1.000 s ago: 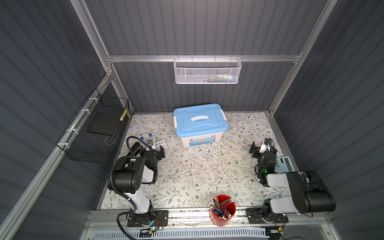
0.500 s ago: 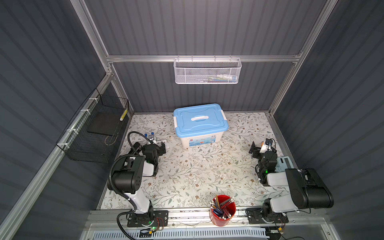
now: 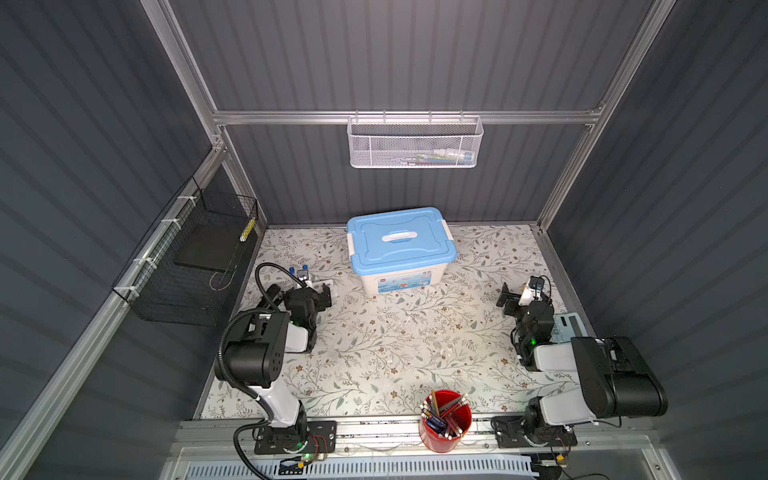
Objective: Organize the chemistry lab equipment
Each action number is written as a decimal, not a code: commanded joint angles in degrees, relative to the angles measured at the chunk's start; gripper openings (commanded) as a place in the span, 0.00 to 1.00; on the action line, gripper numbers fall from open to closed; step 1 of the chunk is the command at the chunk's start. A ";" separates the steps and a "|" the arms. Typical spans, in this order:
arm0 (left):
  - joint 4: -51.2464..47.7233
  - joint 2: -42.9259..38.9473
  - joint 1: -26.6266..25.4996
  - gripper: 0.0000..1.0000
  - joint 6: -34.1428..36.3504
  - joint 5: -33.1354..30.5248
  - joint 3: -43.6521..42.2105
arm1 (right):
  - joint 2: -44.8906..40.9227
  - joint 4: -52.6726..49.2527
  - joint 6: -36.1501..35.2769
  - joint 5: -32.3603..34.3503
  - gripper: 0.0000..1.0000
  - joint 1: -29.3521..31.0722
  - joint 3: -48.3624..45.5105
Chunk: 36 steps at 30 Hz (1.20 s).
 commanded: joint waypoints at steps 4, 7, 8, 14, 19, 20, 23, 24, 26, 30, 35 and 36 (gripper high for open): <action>-3.15 0.09 0.01 1.00 0.19 0.30 0.41 | 0.12 0.62 0.79 0.30 0.99 -0.48 0.78; -3.14 0.13 0.01 1.00 0.23 0.28 0.41 | -0.86 -2.63 -1.53 -5.69 0.99 -0.67 1.58; -3.14 0.10 0.01 1.00 0.19 0.29 0.41 | -0.56 -2.09 0.85 -0.16 0.99 -0.75 1.57; -3.14 0.09 0.01 1.00 0.19 0.30 0.41 | -0.21 -0.55 2.48 -3.99 0.99 -2.88 0.98; -3.16 0.16 0.01 1.00 0.19 0.30 0.41 | -0.38 0.06 3.05 -6.78 0.99 -4.34 0.58; -3.14 0.11 0.01 1.00 0.19 0.31 0.41 | -0.10 0.38 -0.15 -14.97 0.99 -4.39 0.52; -3.14 0.17 0.01 1.00 0.19 0.26 0.41 | -0.77 -2.43 5.14 -1.44 0.99 -4.03 1.36; -3.14 0.11 0.01 1.00 0.19 0.31 0.41 | -0.63 -1.38 2.50 -7.68 0.99 -4.27 1.00; -3.19 0.17 0.01 1.00 0.19 0.30 0.41 | -0.67 -3.46 -2.16 -17.48 0.99 -3.26 2.08; -3.14 0.17 0.01 1.00 0.19 0.26 0.41 | -0.30 -4.21 0.23 -10.61 0.99 -3.36 2.83; -3.14 0.07 0.01 1.00 0.19 0.30 0.41 | -0.54 -6.60 1.85 -5.59 0.99 -2.98 3.94; -3.16 0.18 0.01 1.00 0.19 0.30 0.41 | -0.56 -7.00 1.81 -5.72 0.99 -2.95 4.12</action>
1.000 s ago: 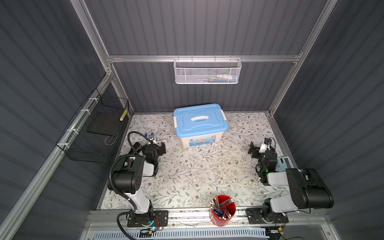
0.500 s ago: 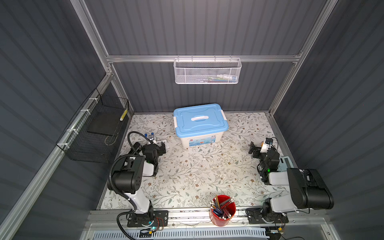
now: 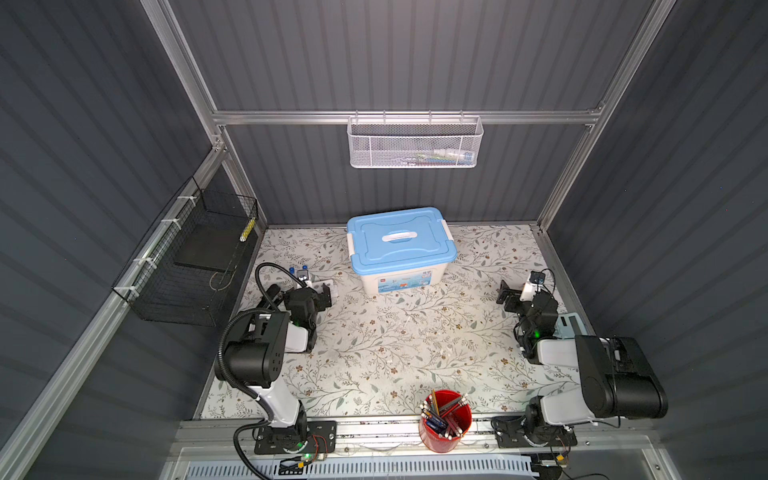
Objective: Organize the chemistry lab equipment
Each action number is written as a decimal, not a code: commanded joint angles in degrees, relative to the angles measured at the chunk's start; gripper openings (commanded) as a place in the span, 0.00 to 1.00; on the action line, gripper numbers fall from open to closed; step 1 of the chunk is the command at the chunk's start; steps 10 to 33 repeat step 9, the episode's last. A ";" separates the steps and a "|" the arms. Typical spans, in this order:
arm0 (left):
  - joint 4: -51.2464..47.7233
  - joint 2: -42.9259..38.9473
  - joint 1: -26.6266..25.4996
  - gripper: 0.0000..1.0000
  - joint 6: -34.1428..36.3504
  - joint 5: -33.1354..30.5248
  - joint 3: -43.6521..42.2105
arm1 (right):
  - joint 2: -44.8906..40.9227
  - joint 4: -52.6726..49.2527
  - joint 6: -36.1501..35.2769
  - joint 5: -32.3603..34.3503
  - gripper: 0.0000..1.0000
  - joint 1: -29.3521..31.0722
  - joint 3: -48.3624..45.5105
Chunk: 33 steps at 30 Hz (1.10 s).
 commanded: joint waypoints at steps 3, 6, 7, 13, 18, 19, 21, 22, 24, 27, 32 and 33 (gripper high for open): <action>-3.15 0.18 0.01 1.00 0.21 0.30 0.46 | -0.47 -2.34 0.19 1.35 0.99 0.17 1.25; -3.14 0.16 0.01 1.00 0.21 0.28 0.41 | -0.12 -3.62 0.67 1.06 0.99 -0.17 2.13; -3.15 0.18 0.01 1.00 0.21 0.30 0.46 | -0.18 -3.40 0.76 0.51 0.99 -0.41 1.97; -3.14 0.16 0.01 1.00 0.21 0.30 0.41 | -0.48 -2.18 0.20 -0.39 0.99 -0.36 1.07; -3.14 0.16 0.01 1.00 0.21 0.30 0.41 | -0.48 -2.18 0.20 -0.39 0.99 -0.36 1.07; -3.14 0.16 0.01 1.00 0.21 0.30 0.41 | -0.48 -2.18 0.20 -0.39 0.99 -0.36 1.07; -3.14 0.16 0.01 1.00 0.21 0.30 0.41 | -0.48 -2.18 0.20 -0.39 0.99 -0.36 1.07; -3.14 0.16 0.01 1.00 0.21 0.30 0.41 | -0.48 -2.18 0.20 -0.39 0.99 -0.36 1.07; -3.14 0.16 0.01 1.00 0.21 0.30 0.41 | -0.48 -2.18 0.20 -0.39 0.99 -0.36 1.07; -3.14 0.16 0.01 1.00 0.21 0.30 0.41 | -0.48 -2.18 0.20 -0.39 0.99 -0.36 1.07; -3.14 0.16 0.01 1.00 0.21 0.30 0.41 | -0.48 -2.18 0.20 -0.39 0.99 -0.36 1.07; -3.14 0.16 0.01 1.00 0.21 0.30 0.41 | -0.48 -2.18 0.20 -0.39 0.99 -0.36 1.07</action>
